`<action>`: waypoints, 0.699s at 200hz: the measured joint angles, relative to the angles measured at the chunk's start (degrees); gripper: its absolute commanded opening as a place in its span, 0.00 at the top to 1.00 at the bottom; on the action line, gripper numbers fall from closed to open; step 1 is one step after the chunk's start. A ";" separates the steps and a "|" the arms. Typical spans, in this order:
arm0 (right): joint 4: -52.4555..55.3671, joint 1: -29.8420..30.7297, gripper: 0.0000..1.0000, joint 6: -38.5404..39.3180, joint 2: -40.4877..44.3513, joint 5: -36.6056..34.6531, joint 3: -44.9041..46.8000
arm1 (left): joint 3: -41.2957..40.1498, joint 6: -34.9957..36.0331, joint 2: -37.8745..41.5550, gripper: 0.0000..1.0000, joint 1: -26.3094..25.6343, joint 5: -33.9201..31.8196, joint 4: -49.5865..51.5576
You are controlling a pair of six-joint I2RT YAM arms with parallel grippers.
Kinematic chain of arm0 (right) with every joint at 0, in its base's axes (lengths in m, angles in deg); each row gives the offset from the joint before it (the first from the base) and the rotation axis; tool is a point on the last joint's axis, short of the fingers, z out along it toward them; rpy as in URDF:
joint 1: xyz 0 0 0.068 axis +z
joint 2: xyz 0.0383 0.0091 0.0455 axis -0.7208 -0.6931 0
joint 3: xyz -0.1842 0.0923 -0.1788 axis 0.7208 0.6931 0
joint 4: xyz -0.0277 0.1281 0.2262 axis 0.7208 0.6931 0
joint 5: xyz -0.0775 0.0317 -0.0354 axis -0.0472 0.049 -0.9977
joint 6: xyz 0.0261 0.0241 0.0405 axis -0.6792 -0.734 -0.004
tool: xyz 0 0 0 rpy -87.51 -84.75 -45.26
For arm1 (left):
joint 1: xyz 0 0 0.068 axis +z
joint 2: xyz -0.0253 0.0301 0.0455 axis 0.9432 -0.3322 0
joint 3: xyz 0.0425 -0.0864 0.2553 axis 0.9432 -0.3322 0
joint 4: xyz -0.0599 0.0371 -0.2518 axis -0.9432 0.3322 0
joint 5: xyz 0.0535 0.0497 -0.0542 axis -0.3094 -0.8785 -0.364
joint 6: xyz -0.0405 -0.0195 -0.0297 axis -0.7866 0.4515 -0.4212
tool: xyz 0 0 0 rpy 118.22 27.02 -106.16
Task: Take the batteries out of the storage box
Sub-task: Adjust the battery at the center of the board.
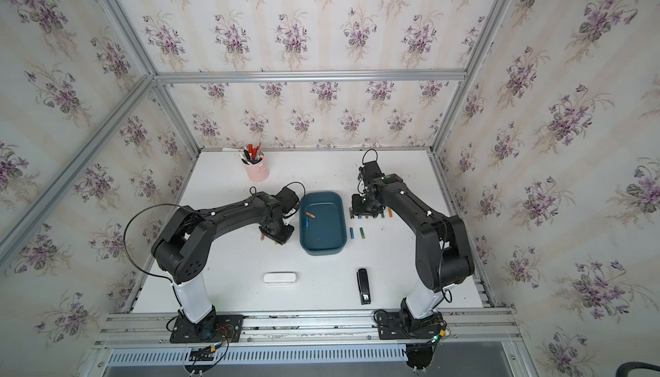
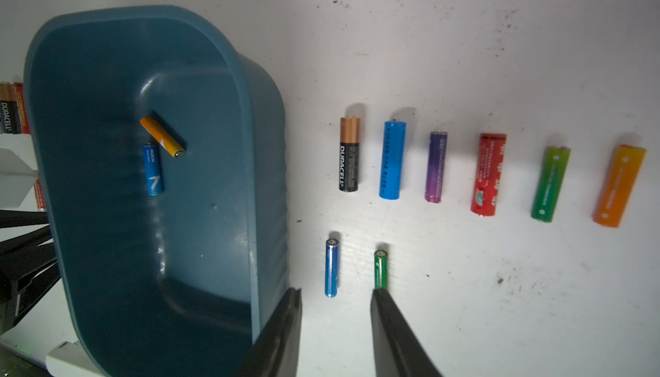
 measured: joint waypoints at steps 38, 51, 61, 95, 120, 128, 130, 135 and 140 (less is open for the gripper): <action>0.00 0.00 0.62 0.00 0.00 0.00 0.00 | -0.31 -0.50 -0.68 0.71 0.00 -0.13 0.04; 0.00 0.00 0.62 0.00 0.00 0.00 0.00 | -0.20 -0.98 -0.79 0.75 0.00 -0.46 0.13; 0.00 0.00 0.62 0.00 0.00 0.00 0.00 | -0.04 -1.46 -0.96 0.77 0.11 -0.63 0.24; 0.00 0.00 0.62 0.00 0.00 0.00 0.00 | 1.66 -3.80 -2.56 0.83 0.48 -1.29 1.57; 0.00 0.00 0.62 0.17 0.00 0.00 0.00 | 2.78 -6.56 -3.50 0.86 0.70 -1.62 2.62; 0.00 0.00 0.62 0.17 0.00 0.00 0.00 | 3.10 -7.58 -3.76 0.85 0.74 -1.75 2.99; 0.00 0.00 0.62 0.17 0.00 0.00 0.00 | 3.17 -7.80 -3.80 0.86 0.74 -1.75 3.06; 0.00 0.00 0.62 0.20 0.00 0.00 0.00 | 3.32 -8.52 -3.96 0.85 0.81 -1.75 3.26; 0.00 0.00 0.62 0.20 -0.02 0.00 0.00 | 3.50 -9.22 -4.07 0.86 0.90 -1.75 3.48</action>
